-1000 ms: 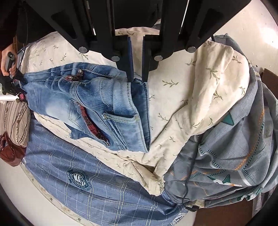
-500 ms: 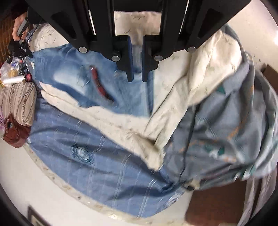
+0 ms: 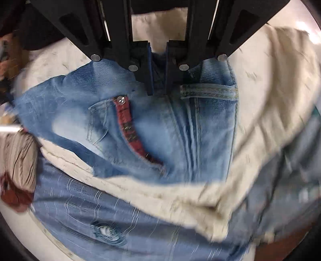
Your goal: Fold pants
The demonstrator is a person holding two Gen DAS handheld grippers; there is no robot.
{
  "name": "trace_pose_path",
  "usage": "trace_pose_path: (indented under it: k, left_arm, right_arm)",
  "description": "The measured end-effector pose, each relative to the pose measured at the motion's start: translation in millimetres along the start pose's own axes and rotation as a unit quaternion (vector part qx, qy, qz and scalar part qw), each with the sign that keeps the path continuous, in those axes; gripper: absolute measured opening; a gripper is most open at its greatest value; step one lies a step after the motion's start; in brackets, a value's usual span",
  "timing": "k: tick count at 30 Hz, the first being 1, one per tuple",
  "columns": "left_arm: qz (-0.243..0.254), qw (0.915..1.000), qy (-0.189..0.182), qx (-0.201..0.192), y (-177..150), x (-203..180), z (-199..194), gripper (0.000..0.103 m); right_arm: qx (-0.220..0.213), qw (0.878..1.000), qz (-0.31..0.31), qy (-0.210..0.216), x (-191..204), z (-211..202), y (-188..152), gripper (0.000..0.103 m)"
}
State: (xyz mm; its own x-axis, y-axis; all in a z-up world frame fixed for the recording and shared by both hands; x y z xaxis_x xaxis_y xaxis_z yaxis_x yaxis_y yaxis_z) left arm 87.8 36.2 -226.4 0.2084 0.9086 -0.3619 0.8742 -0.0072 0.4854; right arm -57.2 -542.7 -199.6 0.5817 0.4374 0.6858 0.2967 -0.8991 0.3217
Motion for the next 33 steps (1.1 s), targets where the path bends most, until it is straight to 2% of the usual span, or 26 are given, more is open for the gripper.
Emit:
trace_pose_path:
  k: [3,4,6,8,9,10,12,13,14,15,16,17,19,22,24,27,28,30,33]
  left_arm:
    - [0.008,0.9999,-0.007,0.011,-9.0,6.7,-1.2,0.007]
    - [0.01,0.9998,-0.005,0.014,-10.4,6.5,-1.5,0.006]
    - [0.006,0.9997,-0.005,0.021,-10.7,6.8,-1.4,0.006]
    - [0.001,0.9997,-0.005,0.026,-6.5,8.2,-2.7,0.006]
    - [-0.003,0.9996,-0.006,0.026,-5.6,9.6,-4.1,0.006]
    - [-0.005,0.9997,-0.004,0.024,-3.7,8.7,-6.3,0.006]
    - [0.002,0.9999,0.004,0.011,-0.5,7.9,-15.6,0.006]
    - [0.008,0.9999,0.01,0.002,-0.1,5.9,-20.8,0.006]
    - [0.012,0.9998,0.014,-0.005,0.5,4.6,-25.6,0.006]
    - [0.014,0.9997,0.017,-0.014,1.8,3.5,-30.6,0.006]
    - [0.014,0.9995,0.019,-0.021,3.4,2.8,-34.4,0.006]
    - [0.016,0.9992,0.021,-0.031,5.9,0.7,-38.2,0.006]
    - [0.024,0.9984,0.024,-0.046,10.9,-5.9,-40.7,0.006]
    - [0.038,0.9981,0.027,-0.039,17.3,-19.1,-30.7,0.006]
    - [0.043,0.998,0.035,-0.03,18.9,-23.7,-19.3,0.006]
    - [0.026,0.9984,0.05,-0.01,15.9,-16.6,-4.8,0.007]
    - [0.017,0.9986,0.05,-0.005,14.4,-11.6,-0.7,0.011]
    - [0.006,0.999,0.044,-0.003,11.6,-6.1,1.4,0.011]
    - [0.011,0.9987,0.049,-0.007,11.4,-5.6,1.9,0.011]
  right_arm:
    - [0.043,0.998,0.041,0.011,-25.4,18.1,7.1,0.013]
    - [0.061,0.994,0.082,0.035,-39.7,24.6,7.6,0.014]
    - [0.089,0.975,0.18,0.099,-71.3,34.2,2.7,0.014]
    - [0.118,0.944,0.267,0.157,-99.4,42.1,-4.9,0.016]
    - [0.125,0.933,0.293,0.166,-107.7,43.0,-8.3,0.02]
    - [0.113,0.932,0.304,0.161,-113.0,37.9,-10.0,0.022]
    - [0.077,0.947,0.278,0.142,-112.6,21.5,-2.8,0.024]
    - [0.064,0.947,0.273,0.154,-112.5,15.4,1.3,0.025]
    - [0.057,0.944,0.277,0.17,-115.6,10.1,5.9,0.03]
    - [0.045,0.94,0.287,0.18,-118.2,4.6,9.3,0.041]
    - [0.022,0.945,0.284,0.159,-116.9,-4.6,13.0,0.058]
    - [-0.005,0.958,0.254,0.129,-108.7,-15.1,17.2,0.062]
    - [-0.033,0.978,0.177,0.106,-84.4,-26.3,23.3,0.062]
    - [0.007,0.997,0.047,0.061,-22.6,-8.1,20.6,0.062]
    - [0.025,0.999,-0.017,0.032,12.4,12.3,14.4,0.062]
    - [0.059,0.996,-0.058,0.03,47.2,47.4,8.9,0.062]
    - [0.068,0.995,-0.065,0.026,52.0,56.7,6.1,0.062]
    - [0.082,0.994,-0.075,-0.001,61.4,80.8,7.3,0.062]
    - [0.078,0.993,-0.075,-0.056,65.2,114.6,9.2,0.062]
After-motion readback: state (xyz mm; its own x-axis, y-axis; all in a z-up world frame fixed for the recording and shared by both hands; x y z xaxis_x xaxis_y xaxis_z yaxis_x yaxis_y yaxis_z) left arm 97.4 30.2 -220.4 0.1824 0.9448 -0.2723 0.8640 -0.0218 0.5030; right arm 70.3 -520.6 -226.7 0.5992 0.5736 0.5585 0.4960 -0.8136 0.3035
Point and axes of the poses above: each gripper's, at about its wrist camera, not at the fingertips, and z roughly the way its jaws point, x to its left, y to its top, the point moved 1 cm from there along z, roughly the way its jaws point, and after that the axes turned 4 degrees about -y, right-handed, at the moved point
